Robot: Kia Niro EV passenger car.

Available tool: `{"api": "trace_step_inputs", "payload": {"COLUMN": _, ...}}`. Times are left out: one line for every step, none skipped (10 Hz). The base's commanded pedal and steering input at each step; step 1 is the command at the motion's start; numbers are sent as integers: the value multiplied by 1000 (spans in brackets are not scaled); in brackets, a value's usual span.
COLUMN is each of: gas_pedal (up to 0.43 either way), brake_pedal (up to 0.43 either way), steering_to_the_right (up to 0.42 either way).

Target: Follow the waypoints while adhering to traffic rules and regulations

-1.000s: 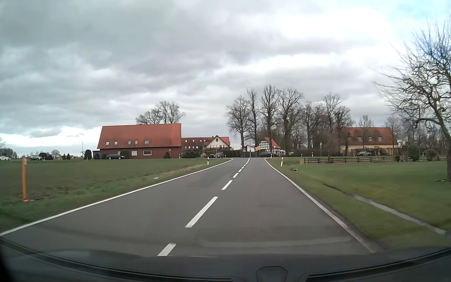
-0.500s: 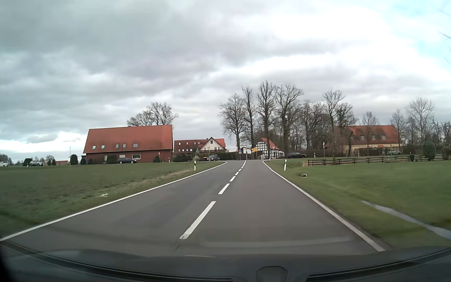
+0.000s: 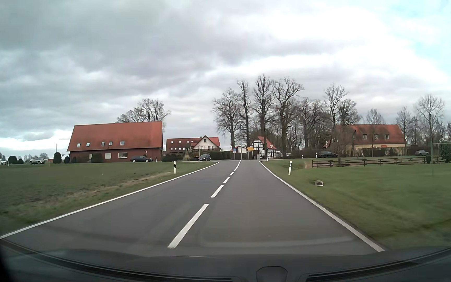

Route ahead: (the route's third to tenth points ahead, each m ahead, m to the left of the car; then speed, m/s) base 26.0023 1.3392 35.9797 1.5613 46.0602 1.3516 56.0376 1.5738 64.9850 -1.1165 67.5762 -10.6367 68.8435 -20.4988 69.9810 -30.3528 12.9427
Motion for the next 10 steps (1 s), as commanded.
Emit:
{"api": "trace_step_inputs", "payload": {"gas_pedal": 0, "brake_pedal": 0, "steering_to_the_right": 10}}
{"api": "trace_step_inputs", "payload": {"gas_pedal": 0, "brake_pedal": 0, "steering_to_the_right": 10}}
{"api": "trace_step_inputs", "payload": {"gas_pedal": 0, "brake_pedal": 0, "steering_to_the_right": 10}}
{"api": "trace_step_inputs", "payload": {"gas_pedal": 0, "brake_pedal": 0, "steering_to_the_right": 9}}
{"api": "trace_step_inputs", "payload": {"gas_pedal": 0, "brake_pedal": 0, "steering_to_the_right": 6}}
{"api": "trace_step_inputs", "payload": {"gas_pedal": 0, "brake_pedal": 0, "steering_to_the_right": 4}}
{"api": "trace_step_inputs", "payload": {"gas_pedal": 0, "brake_pedal": 0, "steering_to_the_right": 4}}
{"api": "trace_step_inputs", "payload": {"gas_pedal": 0, "brake_pedal": 0, "steering_to_the_right": 4}}
{"api": "trace_step_inputs", "payload": {"gas_pedal": 0, "brake_pedal": 0, "steering_to_the_right": 4}}
{"api": "trace_step_inputs", "payload": {"gas_pedal": 0, "brake_pedal": 0, "steering_to_the_right": 4}}
